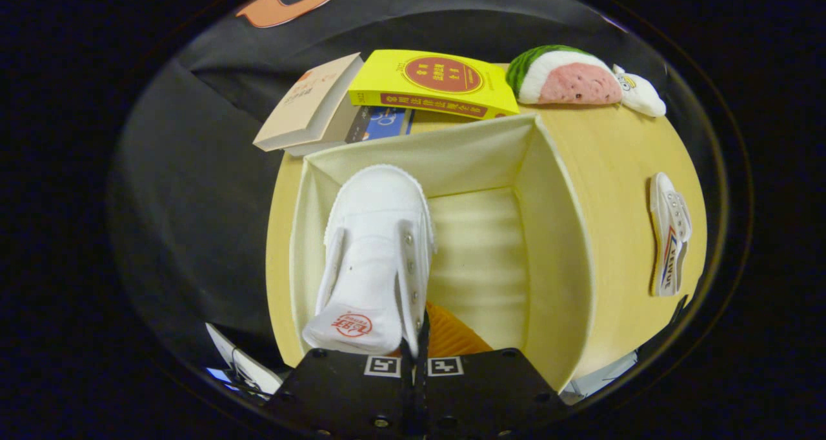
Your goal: Open the storage box then place both shoes into the box .Put the left shoe in first, then the right shoe, with the right side of both shoes facing outward in a uniform manner.
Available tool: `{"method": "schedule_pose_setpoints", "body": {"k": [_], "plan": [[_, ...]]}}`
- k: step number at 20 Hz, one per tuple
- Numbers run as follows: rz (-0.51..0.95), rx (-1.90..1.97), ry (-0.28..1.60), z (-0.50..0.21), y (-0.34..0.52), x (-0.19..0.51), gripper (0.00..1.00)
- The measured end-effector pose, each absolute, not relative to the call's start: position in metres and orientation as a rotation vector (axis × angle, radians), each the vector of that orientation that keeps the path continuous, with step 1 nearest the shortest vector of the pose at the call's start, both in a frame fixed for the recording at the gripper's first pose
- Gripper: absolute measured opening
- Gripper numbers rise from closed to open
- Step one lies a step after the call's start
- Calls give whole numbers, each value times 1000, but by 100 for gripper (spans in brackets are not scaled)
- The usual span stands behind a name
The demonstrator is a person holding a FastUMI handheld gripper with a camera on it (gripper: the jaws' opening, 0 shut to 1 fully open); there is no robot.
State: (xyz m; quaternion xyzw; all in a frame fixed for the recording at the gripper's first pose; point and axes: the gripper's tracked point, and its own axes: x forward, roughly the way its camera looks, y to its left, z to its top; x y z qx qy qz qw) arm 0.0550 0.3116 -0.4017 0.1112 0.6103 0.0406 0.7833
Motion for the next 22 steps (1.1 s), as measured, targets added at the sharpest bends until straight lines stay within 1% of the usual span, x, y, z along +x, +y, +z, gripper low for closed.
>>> {"method": "schedule_pose_setpoints", "body": {"k": [5,9,11,12,13,15,16,17,18,20,21,22], "plan": [[50,250,1397,-441,320,59,0],[51,136,1437,-465,322,60,1],[63,81,1464,-471,323,57,5],[78,65,1462,-470,324,58,10],[90,56,1469,-470,326,57,10],[117,29,1513,-468,327,49,28],[129,-1,1525,-462,324,46,34],[157,-29,1532,-455,324,44,37],[184,-57,1537,-445,322,40,48],[240,-103,1530,-421,318,34,64],[272,-118,1522,-408,316,31,68],[297,-130,1510,-392,312,29,80]]}}
